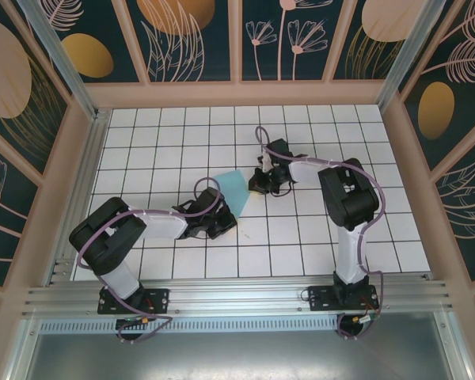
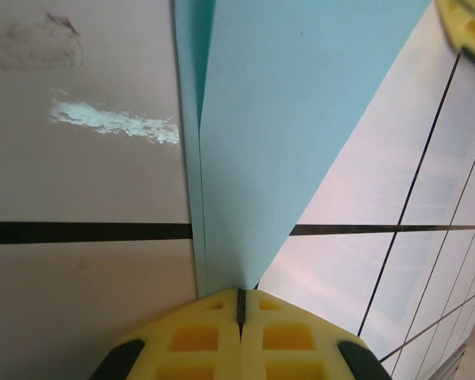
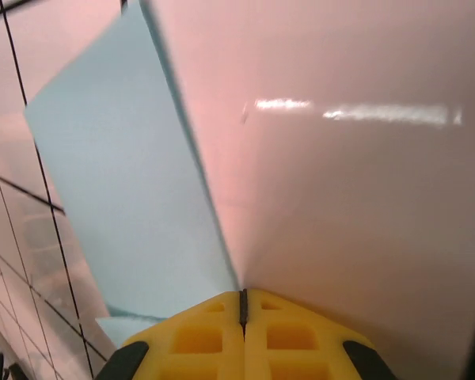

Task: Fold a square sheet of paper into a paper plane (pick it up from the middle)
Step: Third fold the triangle at the center of the table.

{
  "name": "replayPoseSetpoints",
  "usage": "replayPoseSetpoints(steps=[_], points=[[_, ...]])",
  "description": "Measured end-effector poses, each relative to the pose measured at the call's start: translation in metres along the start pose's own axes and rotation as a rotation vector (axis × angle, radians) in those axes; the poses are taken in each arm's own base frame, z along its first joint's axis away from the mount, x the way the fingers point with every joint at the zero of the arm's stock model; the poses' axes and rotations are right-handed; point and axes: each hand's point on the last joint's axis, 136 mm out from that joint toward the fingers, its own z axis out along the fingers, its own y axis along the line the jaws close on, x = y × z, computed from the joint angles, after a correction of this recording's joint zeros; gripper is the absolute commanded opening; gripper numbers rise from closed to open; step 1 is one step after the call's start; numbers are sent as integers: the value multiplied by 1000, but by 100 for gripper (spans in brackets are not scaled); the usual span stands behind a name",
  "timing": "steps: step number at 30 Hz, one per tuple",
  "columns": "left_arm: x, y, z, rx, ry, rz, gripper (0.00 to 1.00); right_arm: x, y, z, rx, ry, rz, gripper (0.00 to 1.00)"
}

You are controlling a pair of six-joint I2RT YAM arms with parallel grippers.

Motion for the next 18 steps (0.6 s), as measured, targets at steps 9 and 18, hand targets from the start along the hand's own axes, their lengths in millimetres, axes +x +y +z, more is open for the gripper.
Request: replayPoseSetpoints(steps=[9, 18], points=[[0, 2, -8, -34, -2, 48, 20, -22, -9, -16, 42, -65, 11, 8], [-42, -65, -69, 47, -217, 177, 32, -7, 25, -77, -51, -203, -71, 41]])
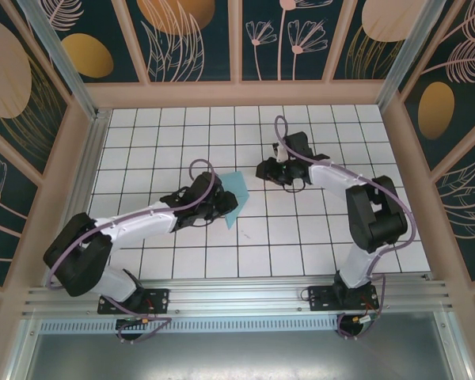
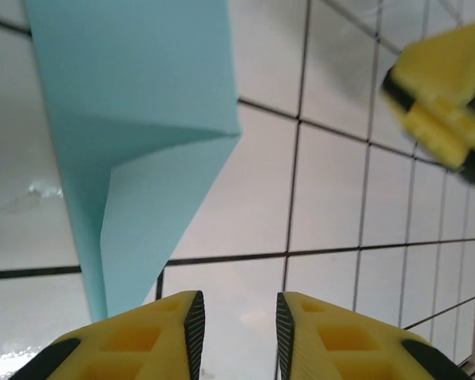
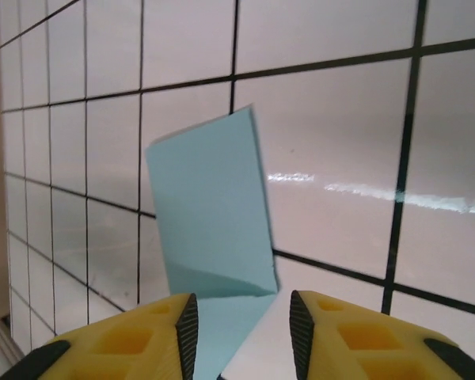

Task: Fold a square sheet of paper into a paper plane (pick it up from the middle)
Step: Third fold the triangle at the center of the table, then fourth fold the wing at the center of the table.

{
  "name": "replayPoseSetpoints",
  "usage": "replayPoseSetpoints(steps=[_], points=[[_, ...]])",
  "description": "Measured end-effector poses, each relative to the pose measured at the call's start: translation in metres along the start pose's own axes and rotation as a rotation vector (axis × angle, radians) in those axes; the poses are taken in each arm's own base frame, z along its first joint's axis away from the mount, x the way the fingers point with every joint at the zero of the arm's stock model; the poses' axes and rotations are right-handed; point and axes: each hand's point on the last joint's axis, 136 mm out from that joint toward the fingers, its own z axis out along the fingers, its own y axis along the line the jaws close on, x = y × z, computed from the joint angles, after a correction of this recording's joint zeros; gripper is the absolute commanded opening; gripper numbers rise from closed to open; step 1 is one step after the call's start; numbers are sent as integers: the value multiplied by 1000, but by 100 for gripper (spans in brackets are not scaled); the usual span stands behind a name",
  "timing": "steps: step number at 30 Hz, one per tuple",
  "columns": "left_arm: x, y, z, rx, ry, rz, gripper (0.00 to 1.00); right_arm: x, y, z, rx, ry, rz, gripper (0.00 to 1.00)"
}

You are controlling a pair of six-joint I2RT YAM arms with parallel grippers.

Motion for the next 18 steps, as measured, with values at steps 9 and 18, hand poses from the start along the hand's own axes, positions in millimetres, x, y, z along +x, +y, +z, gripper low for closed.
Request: replayPoseSetpoints(steps=[9, 18], points=[[-15, 28, 19, -58, -18, -29, 23, 57, 1, 32, -80, 172, 32, 41], [-7, 50, 45, -122, 31, -33, 23, 70, 4, 44, -94, 221, 49, 42]])
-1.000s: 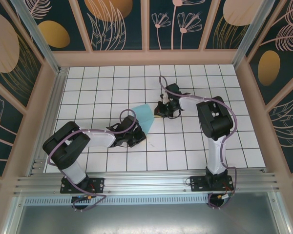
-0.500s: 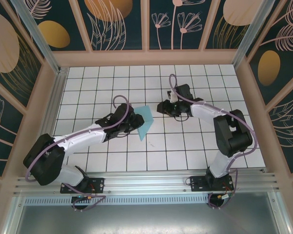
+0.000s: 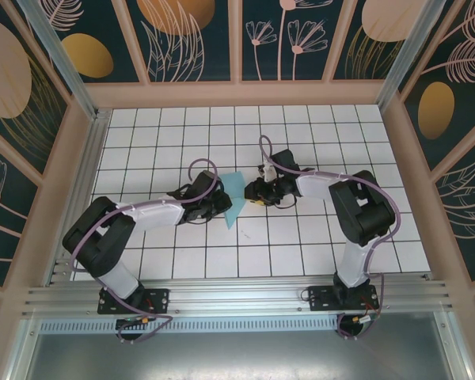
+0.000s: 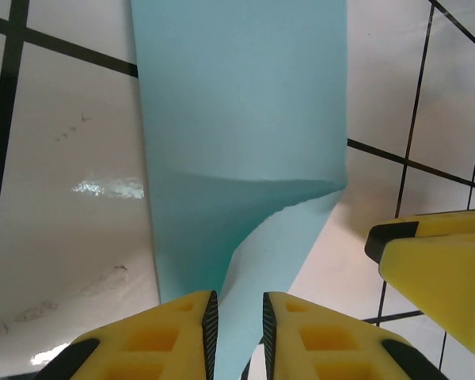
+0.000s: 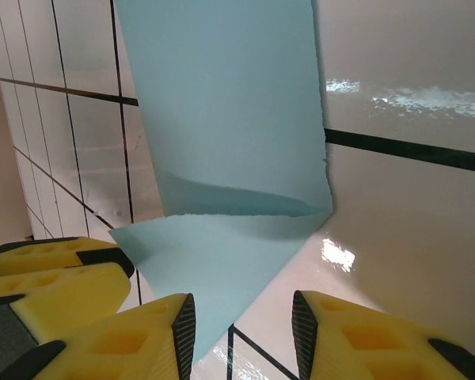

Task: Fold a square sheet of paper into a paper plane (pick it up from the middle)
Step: Fourth fold the wing at the center of the table.

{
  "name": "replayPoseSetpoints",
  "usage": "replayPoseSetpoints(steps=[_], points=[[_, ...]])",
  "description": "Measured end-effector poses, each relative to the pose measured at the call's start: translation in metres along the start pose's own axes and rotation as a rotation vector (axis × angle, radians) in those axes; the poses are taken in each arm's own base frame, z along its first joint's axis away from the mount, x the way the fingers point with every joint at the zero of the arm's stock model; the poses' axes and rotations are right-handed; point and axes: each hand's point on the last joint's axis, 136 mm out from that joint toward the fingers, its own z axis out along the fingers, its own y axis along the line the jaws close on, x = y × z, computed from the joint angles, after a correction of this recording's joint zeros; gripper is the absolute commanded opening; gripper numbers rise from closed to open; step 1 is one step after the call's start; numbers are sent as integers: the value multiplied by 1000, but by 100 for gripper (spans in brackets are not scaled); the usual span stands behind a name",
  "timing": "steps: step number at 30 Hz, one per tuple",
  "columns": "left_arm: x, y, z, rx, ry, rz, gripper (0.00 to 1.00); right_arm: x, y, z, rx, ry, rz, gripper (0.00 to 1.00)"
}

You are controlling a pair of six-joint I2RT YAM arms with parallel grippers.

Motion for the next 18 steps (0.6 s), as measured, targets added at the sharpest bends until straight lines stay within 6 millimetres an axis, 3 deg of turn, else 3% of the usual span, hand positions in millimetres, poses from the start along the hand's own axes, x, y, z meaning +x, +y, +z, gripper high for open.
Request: replayPoseSetpoints(steps=[11, 18], points=[[0, 27, 20, -103, 18, -11, 12, -6, 2, 0, 1, -15, -4, 42], [-2, 27, 21, -141, 33, 1, 7, -13, -5, 3, 39, -38, 16, 42]])
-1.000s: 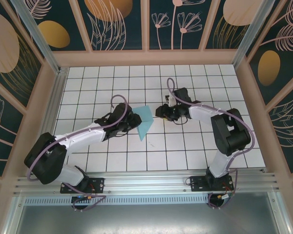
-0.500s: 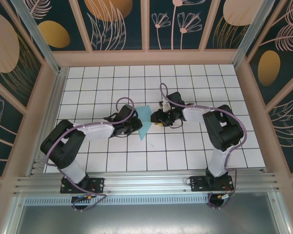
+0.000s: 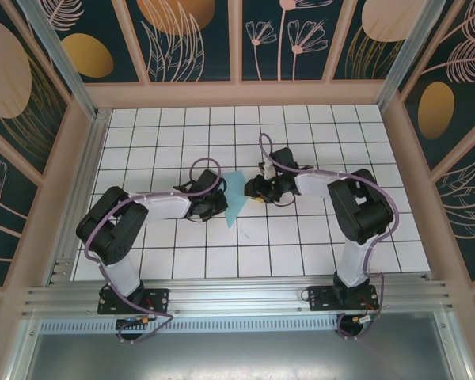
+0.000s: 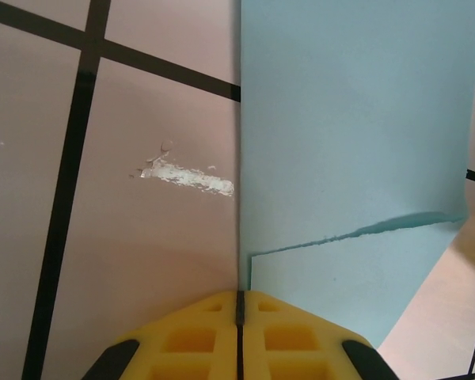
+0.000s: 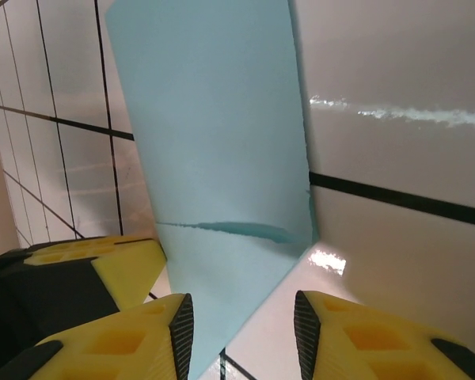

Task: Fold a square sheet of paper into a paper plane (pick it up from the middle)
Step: Fourth fold the wing at the center of the table.

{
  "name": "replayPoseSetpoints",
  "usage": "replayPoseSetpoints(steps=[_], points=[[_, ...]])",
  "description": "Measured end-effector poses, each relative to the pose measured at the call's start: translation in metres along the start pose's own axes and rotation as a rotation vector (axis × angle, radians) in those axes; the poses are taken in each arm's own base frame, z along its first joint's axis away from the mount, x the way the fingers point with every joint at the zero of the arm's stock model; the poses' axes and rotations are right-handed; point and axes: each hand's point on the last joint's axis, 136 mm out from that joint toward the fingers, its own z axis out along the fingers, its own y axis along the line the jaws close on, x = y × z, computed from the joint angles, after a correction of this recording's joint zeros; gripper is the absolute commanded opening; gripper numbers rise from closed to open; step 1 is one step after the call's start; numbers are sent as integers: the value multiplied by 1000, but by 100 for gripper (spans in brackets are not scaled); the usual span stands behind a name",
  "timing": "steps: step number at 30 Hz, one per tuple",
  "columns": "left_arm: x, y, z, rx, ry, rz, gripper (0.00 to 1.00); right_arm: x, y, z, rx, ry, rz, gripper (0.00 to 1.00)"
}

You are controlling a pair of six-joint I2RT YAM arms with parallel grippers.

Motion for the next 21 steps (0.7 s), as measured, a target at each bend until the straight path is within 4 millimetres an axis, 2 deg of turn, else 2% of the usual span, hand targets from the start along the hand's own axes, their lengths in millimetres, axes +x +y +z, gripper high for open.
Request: replayPoseSetpoints(steps=[6, 12, 21], points=[[0, 1, 0, -18, 9, 0, 3, 1, -9, 9, 17, 20, 24, 39], [0, 1, 0, -23, 11, -1, 2, -6, -7, 14, 12, 18, 31, 35], [0, 1, 1, -24, 11, -1, 2, -4, -3, 15, -14, 34, 47, 26]])
